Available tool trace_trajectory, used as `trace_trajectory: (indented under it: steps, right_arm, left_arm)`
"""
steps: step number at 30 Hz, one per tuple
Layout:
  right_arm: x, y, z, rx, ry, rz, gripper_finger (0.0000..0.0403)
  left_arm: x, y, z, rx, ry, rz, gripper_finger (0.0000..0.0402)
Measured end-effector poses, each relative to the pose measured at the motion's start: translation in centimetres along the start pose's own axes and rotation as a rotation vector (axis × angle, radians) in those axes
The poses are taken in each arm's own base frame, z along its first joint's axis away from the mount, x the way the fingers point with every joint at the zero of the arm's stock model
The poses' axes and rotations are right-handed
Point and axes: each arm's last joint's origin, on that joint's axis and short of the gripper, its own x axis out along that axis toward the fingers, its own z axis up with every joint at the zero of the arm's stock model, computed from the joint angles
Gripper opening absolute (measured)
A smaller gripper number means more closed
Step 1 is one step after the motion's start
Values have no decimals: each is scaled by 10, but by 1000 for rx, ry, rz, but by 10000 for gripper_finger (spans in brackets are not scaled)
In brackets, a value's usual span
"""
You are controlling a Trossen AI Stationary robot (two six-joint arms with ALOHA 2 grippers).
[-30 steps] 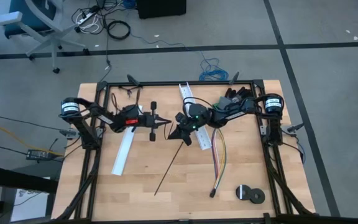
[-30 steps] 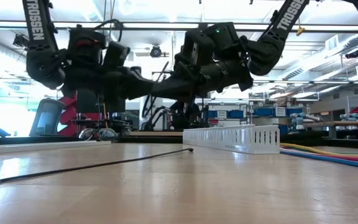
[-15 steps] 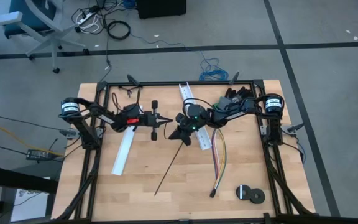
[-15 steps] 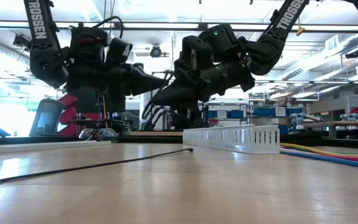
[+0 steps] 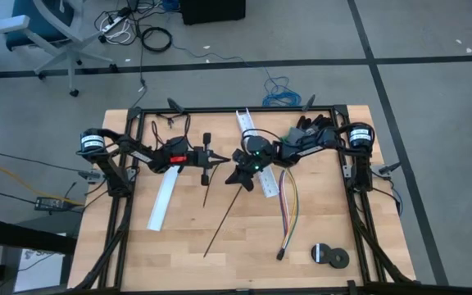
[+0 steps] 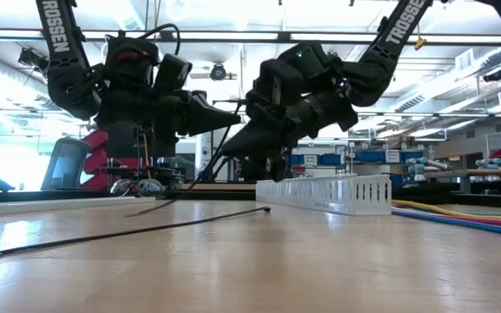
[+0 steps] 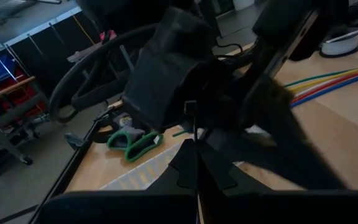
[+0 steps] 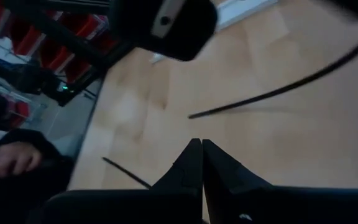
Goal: Ziptie cables
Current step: Prepare the black zip tie
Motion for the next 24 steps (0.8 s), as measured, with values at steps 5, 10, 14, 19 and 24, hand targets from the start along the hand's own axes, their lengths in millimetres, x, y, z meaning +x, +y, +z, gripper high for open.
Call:
trace_trajectory:
  steps: [5, 10, 14, 19, 24]
  right_arm:
    - [-3, 4, -6, -160, 57, -151, 0]
    - [-12, 35, -17, -471, 192, -513, 0]
    - [-14, 68, -25, -818, 263, -770, 0]
    - [7, 77, -36, -1210, 321, -762, 0]
    - [28, 65, -42, -1514, 342, -872, 0]
  left_arm:
    - [-1, 2, -2, -96, 13, 5, 0]
    - [-7, 16, -10, -408, 34, 84, 0]
    - [-12, 28, -16, -652, 32, 178, 0]
    - [-14, 38, -13, -873, -52, 216, 0]
    - [-17, 45, -11, -1032, -117, 230, 0]
